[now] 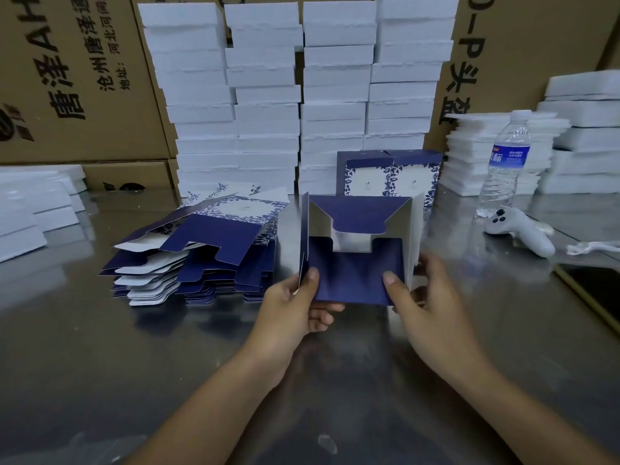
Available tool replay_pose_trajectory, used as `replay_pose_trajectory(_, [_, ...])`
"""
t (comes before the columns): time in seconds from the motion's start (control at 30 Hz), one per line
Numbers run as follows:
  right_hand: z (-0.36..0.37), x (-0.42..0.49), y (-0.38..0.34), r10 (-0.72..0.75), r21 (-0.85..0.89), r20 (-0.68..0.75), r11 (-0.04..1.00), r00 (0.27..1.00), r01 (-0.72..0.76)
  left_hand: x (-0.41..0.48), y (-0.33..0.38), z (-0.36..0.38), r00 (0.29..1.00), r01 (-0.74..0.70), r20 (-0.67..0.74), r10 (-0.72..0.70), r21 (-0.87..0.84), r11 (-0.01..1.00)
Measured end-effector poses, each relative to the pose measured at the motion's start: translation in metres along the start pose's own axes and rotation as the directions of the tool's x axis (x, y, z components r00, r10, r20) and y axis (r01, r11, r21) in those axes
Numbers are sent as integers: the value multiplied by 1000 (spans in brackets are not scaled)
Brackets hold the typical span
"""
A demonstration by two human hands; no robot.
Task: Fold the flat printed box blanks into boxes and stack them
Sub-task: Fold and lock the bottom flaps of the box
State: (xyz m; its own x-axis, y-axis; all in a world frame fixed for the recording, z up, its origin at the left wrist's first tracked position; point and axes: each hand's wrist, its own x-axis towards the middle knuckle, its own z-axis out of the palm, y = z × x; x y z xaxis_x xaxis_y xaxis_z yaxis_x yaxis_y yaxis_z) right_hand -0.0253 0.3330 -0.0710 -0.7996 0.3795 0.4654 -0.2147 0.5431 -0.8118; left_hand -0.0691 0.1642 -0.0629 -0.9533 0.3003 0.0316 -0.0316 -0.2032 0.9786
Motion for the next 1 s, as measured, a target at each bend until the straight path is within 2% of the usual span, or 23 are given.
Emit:
replay_pose_trajectory(0.13, [3,1,2,193,-17,96,981,976,-192,0,-3,1,1000,26,-11,-26,-1,1000])
replay_pose_trajectory(0.23, [2,4,2,271,134,145,948,952,-290,-1,-5,0,999,36,0,-36,6,999])
replay_pose_trajectory(0.37, [1,3,-5,358,297,162,871,920,-391,0,-5,2,997,66,-39,-70,-92,994])
replay_pose_trajectory(0.6, [-5,2,-19,534,214,324,763,781,-610,4,-9,4,998,28,-60,-36,-125,992])
replay_pose_trajectory(0.77, [-8,-2,-22,543,304,314,720,779,-624,7,-11,10,999,-4,-41,0,-101,995])
replay_pose_trajectory(1.0, [-7,-1,-27,488,351,272,752,829,-558,7,-9,11,998,-60,27,62,-51,997])
